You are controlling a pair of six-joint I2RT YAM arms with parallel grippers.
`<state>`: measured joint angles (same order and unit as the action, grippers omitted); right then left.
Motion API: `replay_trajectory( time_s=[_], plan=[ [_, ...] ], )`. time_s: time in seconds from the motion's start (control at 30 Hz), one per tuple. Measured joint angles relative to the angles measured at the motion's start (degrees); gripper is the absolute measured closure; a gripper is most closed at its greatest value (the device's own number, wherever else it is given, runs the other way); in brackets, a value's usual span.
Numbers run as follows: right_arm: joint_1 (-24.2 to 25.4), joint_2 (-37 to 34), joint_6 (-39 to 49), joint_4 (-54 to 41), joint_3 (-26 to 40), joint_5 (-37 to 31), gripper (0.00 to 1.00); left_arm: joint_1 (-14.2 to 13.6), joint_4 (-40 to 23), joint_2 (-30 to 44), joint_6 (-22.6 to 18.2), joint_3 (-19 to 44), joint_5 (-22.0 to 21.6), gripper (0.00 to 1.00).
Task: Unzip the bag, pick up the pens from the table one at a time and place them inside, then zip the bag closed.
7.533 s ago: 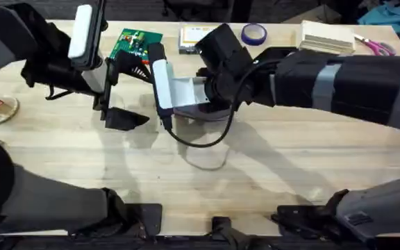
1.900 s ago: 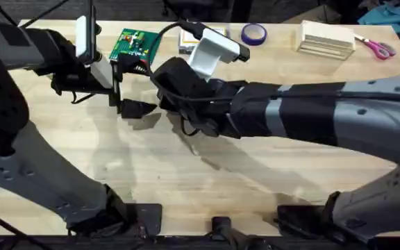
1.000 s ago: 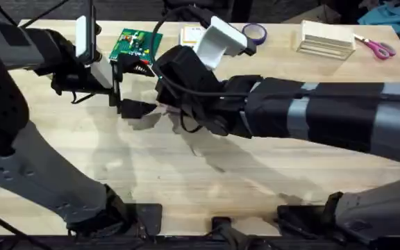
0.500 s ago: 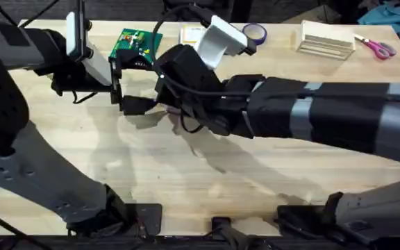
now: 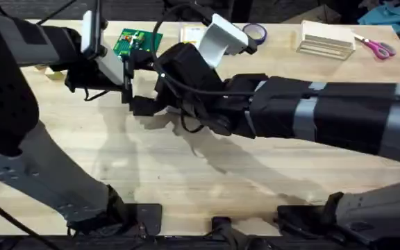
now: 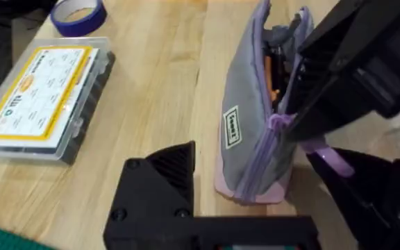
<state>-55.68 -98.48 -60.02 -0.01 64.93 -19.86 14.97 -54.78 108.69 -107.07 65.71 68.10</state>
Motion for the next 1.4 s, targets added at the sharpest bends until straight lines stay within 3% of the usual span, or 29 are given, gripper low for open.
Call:
replay_trajectory(
  time_s=[0.33, 0.4, 0.57, 0.73, 1.0, 1.4],
  plan=[
    [0.0, 0.0, 0.0, 0.0, 0.0, 0.3, 0.969, -3.5, 0.9, 0.0, 1.1, 0.0, -1.6, 0.004],
    [0.0, 0.0, 0.0, 0.0, 0.0, 0.3, 0.969, -4.0, 0.9, 0.0, 1.3, 0.0, -2.6, 0.053],
    [0.0, 0.0, 0.0, 0.1, 0.0, 0.4, 0.969, -5.1, 1.1, 0.0, 2.6, 0.0, -4.8, 0.6],
    [0.0, 0.0, 0.0, 0.0, 0.0, 0.5, 0.969, -5.3, 1.3, 0.0, 3.0, 0.0, -5.3, 0.865],
    [2.4, 2.0, 1.9, -4.6, 0.0, 2.2, 0.969, -5.5, 1.5, 0.0, 3.1, 0.0, -5.3, 0.905],
    [11.0, 7.4, 2.0, -17.6, 0.0, 5.4, 0.97, -5.7, 2.2, 0.0, 3.2, 0.0, -5.1, 0.956]
  ],
)
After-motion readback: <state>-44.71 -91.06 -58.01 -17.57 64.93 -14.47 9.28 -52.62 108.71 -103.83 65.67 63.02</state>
